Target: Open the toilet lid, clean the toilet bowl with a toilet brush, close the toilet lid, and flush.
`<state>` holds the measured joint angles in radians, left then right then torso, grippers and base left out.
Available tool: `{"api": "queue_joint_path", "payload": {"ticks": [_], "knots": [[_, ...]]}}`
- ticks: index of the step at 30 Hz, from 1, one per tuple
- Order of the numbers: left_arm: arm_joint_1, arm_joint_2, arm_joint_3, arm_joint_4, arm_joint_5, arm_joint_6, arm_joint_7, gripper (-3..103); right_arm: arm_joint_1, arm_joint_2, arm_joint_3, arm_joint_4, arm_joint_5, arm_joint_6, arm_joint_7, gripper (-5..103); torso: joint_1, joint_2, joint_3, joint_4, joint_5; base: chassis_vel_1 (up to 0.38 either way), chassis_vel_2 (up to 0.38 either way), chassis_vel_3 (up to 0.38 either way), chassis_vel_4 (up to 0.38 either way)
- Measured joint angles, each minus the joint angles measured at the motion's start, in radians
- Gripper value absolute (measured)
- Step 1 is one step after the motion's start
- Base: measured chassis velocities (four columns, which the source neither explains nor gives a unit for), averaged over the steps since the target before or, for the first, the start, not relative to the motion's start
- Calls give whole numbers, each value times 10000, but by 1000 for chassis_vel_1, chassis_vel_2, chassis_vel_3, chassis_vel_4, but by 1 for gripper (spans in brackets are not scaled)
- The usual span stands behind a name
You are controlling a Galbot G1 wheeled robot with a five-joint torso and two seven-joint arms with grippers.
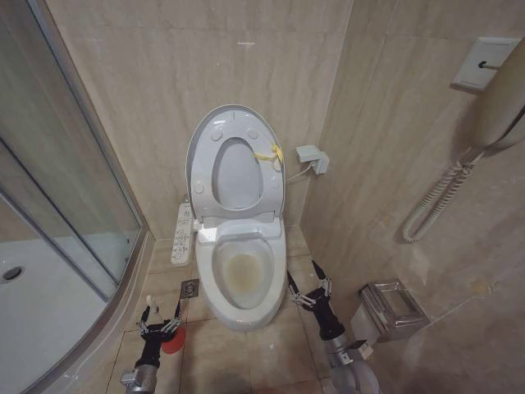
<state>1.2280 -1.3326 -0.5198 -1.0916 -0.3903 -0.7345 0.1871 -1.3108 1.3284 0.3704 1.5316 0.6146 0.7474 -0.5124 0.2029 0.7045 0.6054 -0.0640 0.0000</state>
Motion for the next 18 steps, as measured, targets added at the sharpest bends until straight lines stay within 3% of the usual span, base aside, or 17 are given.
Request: {"api": "queue_joint_path", "payload": {"ticks": [10,18], "knots": [[-109,-290,-146,311,71,233,-12,100,-52,-34,-17,74,5,58,-58,100,0,0,0,0,1,0,0,0,0],[-321,-252,-77,933,362,593,-389,100,-138,-123,21,224,62,49,-36,100,0,0,0,-1,1,0,0,0,0]]}}
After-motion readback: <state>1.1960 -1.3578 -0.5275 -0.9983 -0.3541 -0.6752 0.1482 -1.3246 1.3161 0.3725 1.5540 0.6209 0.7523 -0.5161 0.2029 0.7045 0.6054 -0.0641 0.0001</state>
